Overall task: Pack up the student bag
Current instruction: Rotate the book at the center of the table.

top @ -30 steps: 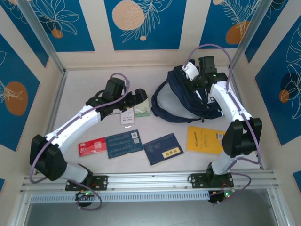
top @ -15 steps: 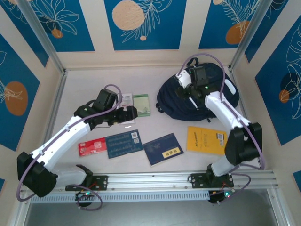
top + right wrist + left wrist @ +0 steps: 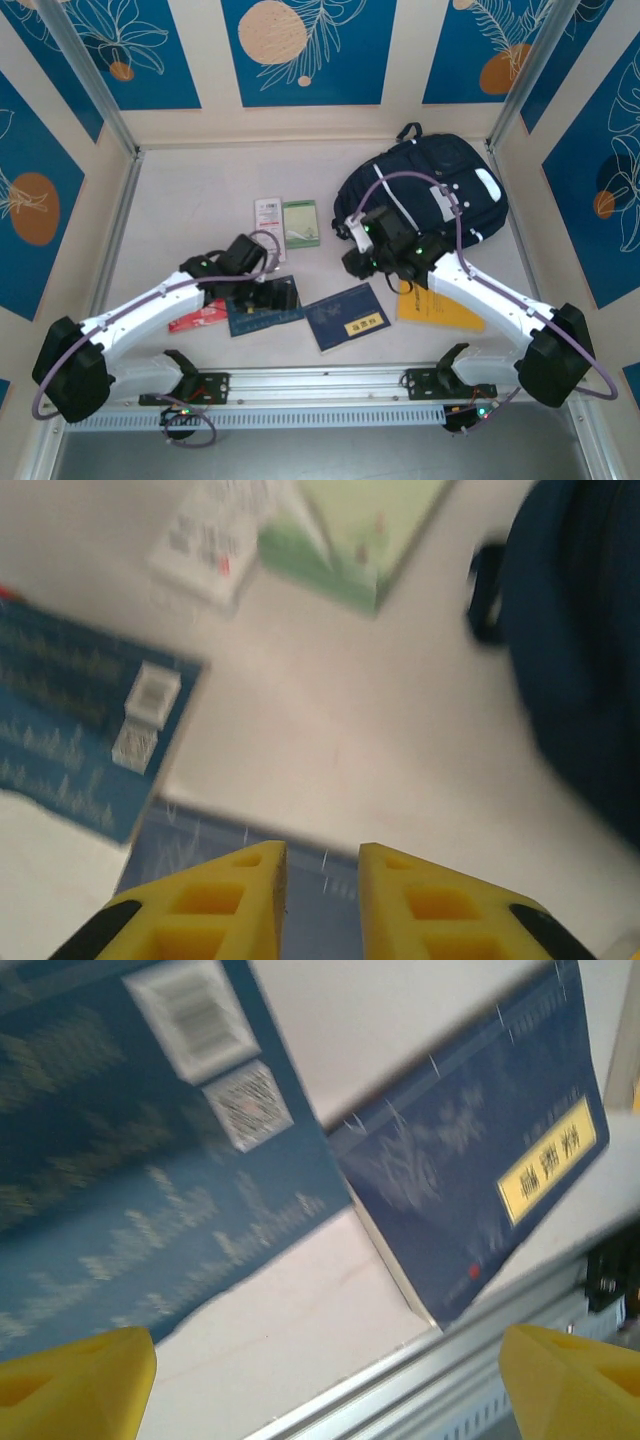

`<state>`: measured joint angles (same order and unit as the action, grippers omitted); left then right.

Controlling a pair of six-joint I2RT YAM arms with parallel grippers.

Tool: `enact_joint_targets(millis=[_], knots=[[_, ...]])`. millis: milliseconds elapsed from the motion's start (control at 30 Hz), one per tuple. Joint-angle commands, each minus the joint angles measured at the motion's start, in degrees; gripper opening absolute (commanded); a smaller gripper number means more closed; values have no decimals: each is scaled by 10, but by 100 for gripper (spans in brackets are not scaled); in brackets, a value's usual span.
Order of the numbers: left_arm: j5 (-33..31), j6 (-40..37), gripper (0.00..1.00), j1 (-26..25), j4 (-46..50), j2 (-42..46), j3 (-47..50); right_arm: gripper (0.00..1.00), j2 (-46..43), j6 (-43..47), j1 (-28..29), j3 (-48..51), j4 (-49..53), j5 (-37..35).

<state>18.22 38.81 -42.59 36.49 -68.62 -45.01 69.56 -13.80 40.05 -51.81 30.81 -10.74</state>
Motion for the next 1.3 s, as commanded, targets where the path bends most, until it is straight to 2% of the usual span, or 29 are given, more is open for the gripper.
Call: enact_joint_targets(millis=[0, 67, 200, 333, 433, 533, 667, 833, 1033, 1267], knots=[[26, 1, 86, -65, -58, -36, 2, 26, -39, -185, -13, 54, 63, 50], [6, -5, 85, -83, -57, -63, -12, 27, -68, -224, -14, 94, 72, 69], [-17, -34, 85, -84, -53, -120, -66, 28, -166, -335, -6, 171, 99, 68], [-16, -80, 86, -84, -43, -220, -152, 22, -253, -451, -9, 234, 140, 96], [-10, -113, 86, -84, -38, -290, -213, 21, -290, -514, -7, 276, 135, 133], [-14, -153, 86, -83, -12, -362, -274, 20, -310, -547, -6, 315, 90, 168], [-2, -173, 83, -80, 7, -432, -329, 17, -288, -562, -6, 342, 36, 189], [39, -168, 81, -80, -8, -464, -342, 16, -248, -569, -6, 367, -29, 201], [78, -154, 79, -80, -25, -459, -333, 16, -172, -556, -32, 367, -113, 200], [108, -131, 78, -68, -40, -463, -323, 14, -69, -515, -94, 312, -176, 204]])
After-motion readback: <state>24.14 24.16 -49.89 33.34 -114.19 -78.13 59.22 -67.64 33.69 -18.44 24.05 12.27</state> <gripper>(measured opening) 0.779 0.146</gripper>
